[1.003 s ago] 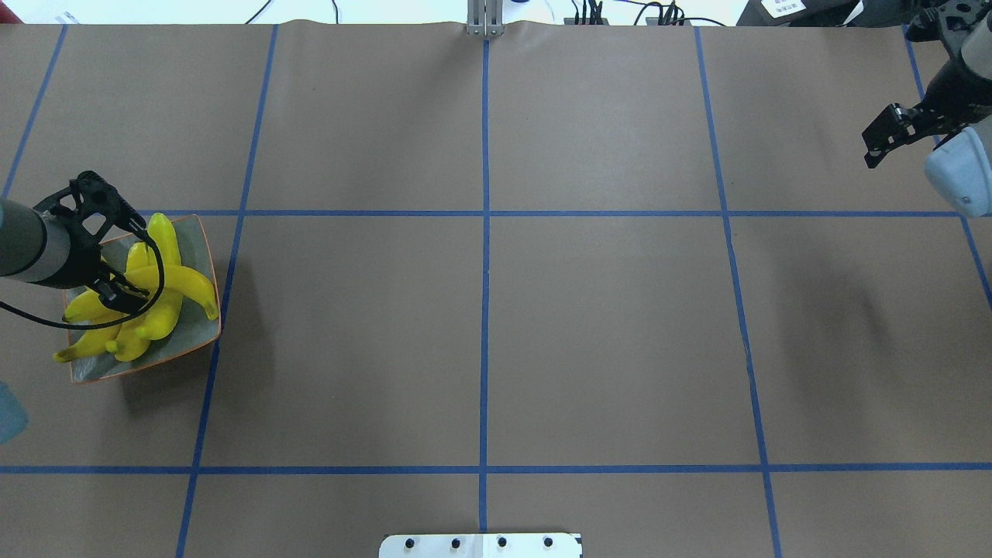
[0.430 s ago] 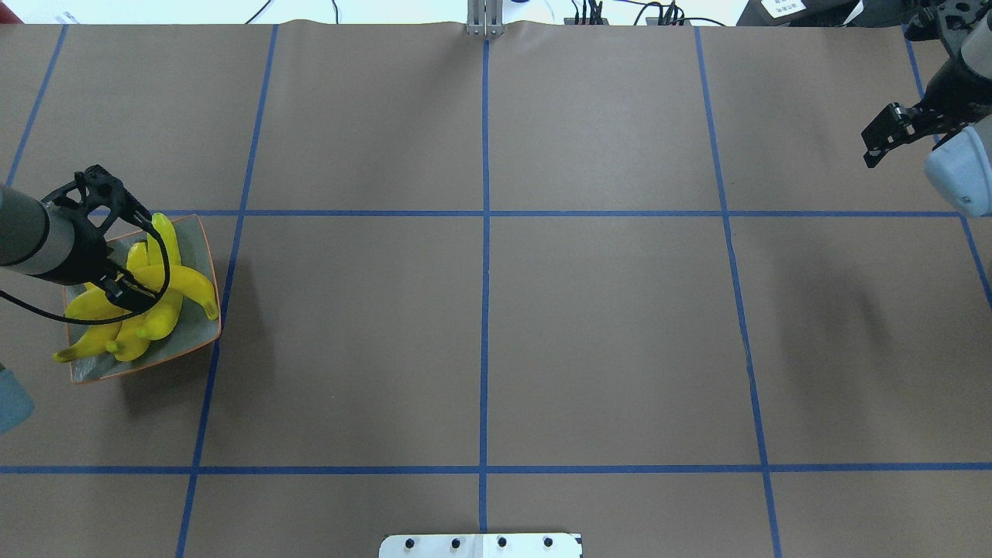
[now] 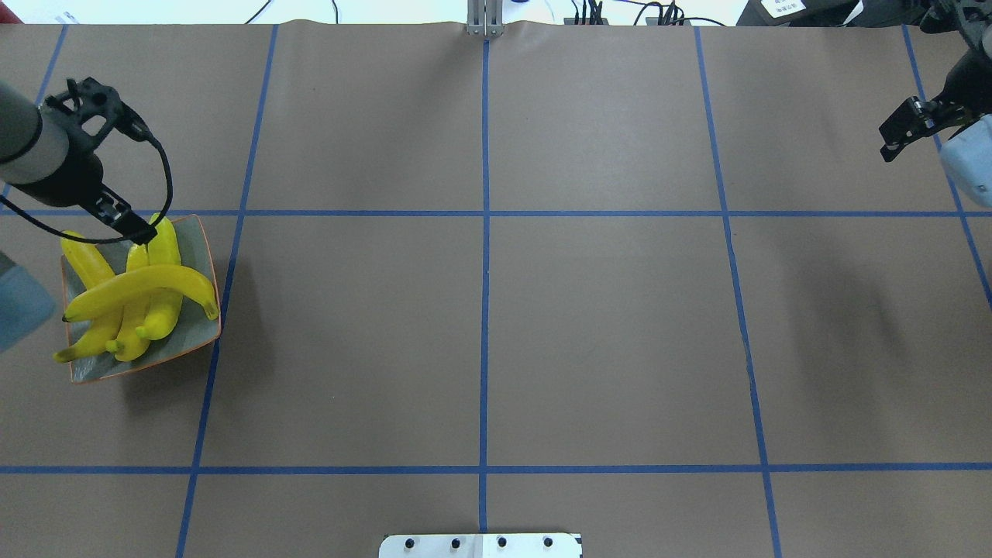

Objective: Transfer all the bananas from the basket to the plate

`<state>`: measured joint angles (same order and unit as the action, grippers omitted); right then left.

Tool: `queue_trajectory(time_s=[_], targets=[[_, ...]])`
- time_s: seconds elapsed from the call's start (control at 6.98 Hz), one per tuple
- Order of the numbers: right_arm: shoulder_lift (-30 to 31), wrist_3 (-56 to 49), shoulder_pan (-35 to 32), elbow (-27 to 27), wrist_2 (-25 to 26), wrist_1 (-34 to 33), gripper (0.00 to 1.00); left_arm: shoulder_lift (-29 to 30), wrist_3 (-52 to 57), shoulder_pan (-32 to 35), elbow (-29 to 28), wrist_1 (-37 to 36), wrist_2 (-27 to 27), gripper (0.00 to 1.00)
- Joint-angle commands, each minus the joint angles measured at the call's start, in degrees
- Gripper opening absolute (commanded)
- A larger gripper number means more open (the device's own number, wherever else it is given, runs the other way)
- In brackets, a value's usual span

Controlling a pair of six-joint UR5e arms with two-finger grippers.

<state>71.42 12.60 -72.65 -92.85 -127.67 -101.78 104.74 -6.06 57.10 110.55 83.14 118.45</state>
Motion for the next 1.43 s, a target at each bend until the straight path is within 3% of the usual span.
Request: queue_trajectory(time_s=[0.0, 0.14, 0.29, 0.43, 0.86, 1.15, 1.29], targets=[[0.4, -8.2, -4.1, 2.9, -0.3, -0.3, 1.0, 5.7, 3.7, 8.1, -1.7, -11.1, 4.4, 1.0], [2.3, -12.0, -6.9, 3.9, -2.0, -0.2, 1.0, 4.9, 7.0, 12.8, -3.8, -11.0, 11.3, 1.0], [4.2, -18.1, -11.5, 6.1, -6.1, 0.0, 1.0, 2.2, 11.4, 18.2, -4.8, -10.7, 12.9, 1.0], [5.6, -22.3, -15.4, 9.3, -8.4, 0.1, 1.0, 1.6, 11.4, 21.7, -6.2, -10.6, 12.9, 1.0], [11.2, -22.8, -24.4, 10.8, -8.2, 1.0, 1.0, -1.8, 11.5, 25.7, -7.8, -7.7, 12.5, 1.0], [17.5, -22.0, -25.3, 11.0, -7.9, 14.2, 1.0, -8.9, 11.3, 26.0, -7.9, 0.8, 12.6, 1.0], [18.7, -21.8, -25.3, 10.8, -8.6, 14.8, 1.0, -13.1, 11.5, 26.0, -8.3, 4.4, 12.4, 1.0]])
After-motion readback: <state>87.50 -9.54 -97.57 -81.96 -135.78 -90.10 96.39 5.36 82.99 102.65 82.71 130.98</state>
